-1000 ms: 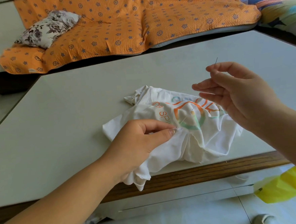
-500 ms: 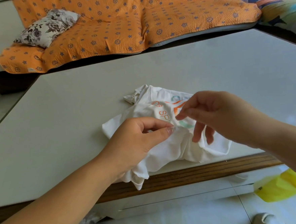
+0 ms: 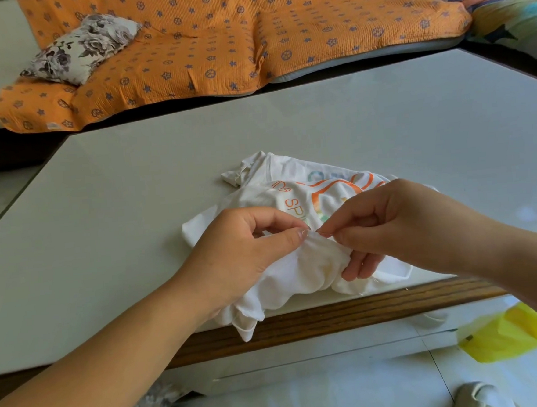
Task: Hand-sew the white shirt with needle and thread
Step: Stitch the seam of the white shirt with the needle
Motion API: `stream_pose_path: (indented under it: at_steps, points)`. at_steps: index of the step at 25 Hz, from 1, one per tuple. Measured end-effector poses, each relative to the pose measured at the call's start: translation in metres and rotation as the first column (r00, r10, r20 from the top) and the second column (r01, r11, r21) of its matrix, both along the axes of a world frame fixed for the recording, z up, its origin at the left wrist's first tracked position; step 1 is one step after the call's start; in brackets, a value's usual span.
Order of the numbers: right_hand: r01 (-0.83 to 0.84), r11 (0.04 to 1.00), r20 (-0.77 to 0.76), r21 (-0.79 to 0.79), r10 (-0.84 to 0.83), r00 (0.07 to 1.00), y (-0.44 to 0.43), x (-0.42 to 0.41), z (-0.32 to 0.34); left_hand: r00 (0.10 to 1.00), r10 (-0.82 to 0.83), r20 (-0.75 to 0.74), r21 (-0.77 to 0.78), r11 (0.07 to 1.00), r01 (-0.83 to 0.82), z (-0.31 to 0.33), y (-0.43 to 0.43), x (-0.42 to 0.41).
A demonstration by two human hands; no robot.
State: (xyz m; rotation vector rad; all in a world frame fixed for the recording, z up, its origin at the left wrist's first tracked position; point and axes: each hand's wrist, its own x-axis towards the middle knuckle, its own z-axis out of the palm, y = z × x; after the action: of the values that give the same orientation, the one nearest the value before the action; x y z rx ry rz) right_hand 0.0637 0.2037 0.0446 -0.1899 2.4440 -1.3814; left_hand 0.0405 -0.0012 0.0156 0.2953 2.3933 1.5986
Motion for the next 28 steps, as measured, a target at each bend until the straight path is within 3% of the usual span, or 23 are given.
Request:
stream_pose_path:
  at_steps: [28]
  points:
    - [-0.022,1.000,0.047,-0.008,0.022,0.999,-0.0003,-0.0017,-0.0043,0.999,-0.031,0.038,0.058,0.998,0.029,0.0004,0.0004,-0.0006]
